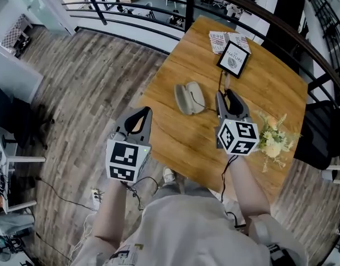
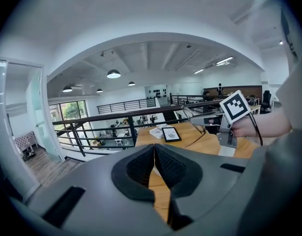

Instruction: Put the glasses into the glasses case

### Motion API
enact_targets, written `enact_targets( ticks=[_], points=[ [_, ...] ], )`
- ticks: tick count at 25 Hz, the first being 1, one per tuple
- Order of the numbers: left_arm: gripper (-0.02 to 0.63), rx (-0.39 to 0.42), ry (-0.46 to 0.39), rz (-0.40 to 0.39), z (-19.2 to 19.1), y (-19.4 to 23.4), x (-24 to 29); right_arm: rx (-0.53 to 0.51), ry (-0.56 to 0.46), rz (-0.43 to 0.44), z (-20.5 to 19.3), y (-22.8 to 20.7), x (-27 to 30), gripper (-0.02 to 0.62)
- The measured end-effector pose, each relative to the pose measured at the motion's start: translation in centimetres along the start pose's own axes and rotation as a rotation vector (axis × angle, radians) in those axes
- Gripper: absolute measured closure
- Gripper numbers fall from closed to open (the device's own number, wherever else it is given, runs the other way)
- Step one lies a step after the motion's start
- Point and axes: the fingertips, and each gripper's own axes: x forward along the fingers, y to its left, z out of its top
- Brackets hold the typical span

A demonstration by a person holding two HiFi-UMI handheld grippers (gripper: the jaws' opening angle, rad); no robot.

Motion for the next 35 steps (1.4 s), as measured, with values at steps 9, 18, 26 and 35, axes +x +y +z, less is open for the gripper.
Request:
enact_targets(
  ticks=[9, 18, 26, 35],
  points=[
    [0.588, -0.027, 0.086, -0.041, -3.3, 1.1, 5.4, -0.033, 0.149, -0.003, -7.7, 0.1, 7.9, 0.44],
    [0.588, -0.142, 0.189, -0.038, -9.7, 2.7, 8.7, -0.05, 0.285, 0.01, -15.7, 1.5, 12.4, 0.437],
    [0.588, -0.177, 0.275, -0.048, -14.2, 3.0, 8.7, -0.078, 0.481, 0.12, -22.5, 4.4, 15.1, 0.434],
    [0.588, -0.221, 0.323, -0.037, -16.5, 2.9, 8.3, -0.07, 0.6, 0.206, -26.3, 6.6, 16.1, 0.459]
  ],
)
